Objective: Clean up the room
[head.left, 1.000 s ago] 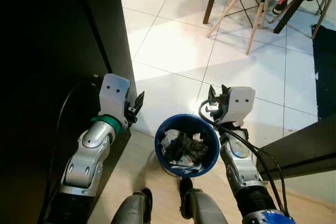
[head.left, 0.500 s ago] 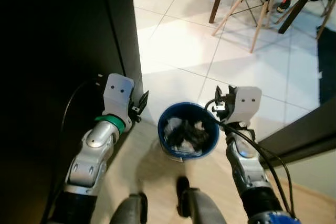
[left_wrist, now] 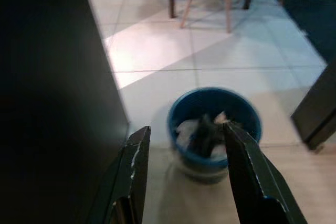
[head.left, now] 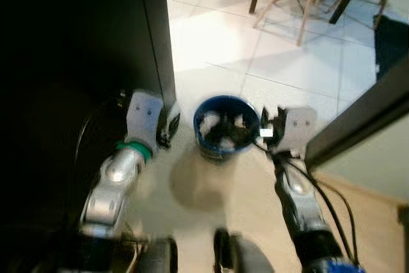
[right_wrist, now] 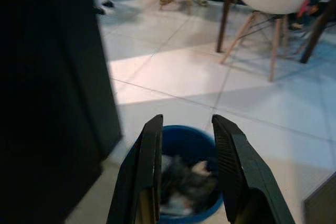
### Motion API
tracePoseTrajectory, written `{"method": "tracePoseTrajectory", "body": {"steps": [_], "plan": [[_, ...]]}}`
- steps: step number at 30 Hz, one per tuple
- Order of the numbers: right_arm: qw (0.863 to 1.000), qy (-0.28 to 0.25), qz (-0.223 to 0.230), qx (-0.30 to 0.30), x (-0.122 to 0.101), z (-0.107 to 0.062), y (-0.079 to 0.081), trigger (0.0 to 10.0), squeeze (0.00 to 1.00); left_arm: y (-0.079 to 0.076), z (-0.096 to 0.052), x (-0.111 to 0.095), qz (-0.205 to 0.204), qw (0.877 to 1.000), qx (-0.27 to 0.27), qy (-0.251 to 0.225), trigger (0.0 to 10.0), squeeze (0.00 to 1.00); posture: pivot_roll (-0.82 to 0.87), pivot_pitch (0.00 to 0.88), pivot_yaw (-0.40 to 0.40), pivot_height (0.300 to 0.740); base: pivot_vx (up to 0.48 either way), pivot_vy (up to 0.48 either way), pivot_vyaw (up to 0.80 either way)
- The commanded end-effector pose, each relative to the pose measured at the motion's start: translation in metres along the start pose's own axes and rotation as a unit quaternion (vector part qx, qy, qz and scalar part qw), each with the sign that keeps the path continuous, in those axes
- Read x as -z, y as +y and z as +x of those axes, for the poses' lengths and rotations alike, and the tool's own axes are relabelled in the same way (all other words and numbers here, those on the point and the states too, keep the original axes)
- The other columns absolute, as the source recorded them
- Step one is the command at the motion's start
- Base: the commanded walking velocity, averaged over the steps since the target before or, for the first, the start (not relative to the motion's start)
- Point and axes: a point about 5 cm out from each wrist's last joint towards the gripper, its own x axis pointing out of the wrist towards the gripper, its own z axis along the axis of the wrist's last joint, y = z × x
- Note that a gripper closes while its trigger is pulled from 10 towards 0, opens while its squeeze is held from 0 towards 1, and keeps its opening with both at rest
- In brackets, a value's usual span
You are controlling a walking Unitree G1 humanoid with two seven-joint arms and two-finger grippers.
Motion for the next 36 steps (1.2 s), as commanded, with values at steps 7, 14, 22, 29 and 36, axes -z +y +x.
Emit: {"method": "tracePoseTrajectory", "body": {"steps": [7,14,22,29,36], "plan": [[1.0,0.012,-0.003,0.001,0.0051,-0.0033,-0.0019,10.0,0.0,-0.0021,-0.0021,0.007,-0.006,1.0,0.002,0.013,10.0,0.0,0.02,0.151,0.05,0.74,-0.359,0.0,0.0],[1.0,0.013,-0.003,0.001,0.0053,-0.003,-0.0022,10.0,0.0,-0.0019,-0.0013,0.0075,-0.007,1.0,0.0,0.014,10.0,0.0,0.02,0.149,0.049,0.74,-0.152,0.0,0.0],[1.0,0.014,-0.003,0.0,0.0054,-0.0026,-0.0021,10.0,0.0,-0.0024,-0.0009,0.0082,-0.007,1.0,0.004,0.016,10.0,0.0,0.01,0.146,0.049,0.74,0.0,0.0,0.0],[1.0,0.022,0.004,0.003,0.0067,-0.0016,-0.0028,10.0,0.0,-0.0028,-0.0007,0.0085,-0.007,1.0,0.004,0.016,10.0,0.0,0.01,0.142,0.046,0.74,0.0,0.0,-0.45],[1.0,0.023,0.002,0.003,0.0068,-0.0011,-0.0032,10.0,0.0,-0.0024,-0.0007,0.0088,-0.006,1.0,0.004,0.016,10.0,0.0,0.01,0.14,0.047,0.74,0.0,0.0,-0.8]]}}
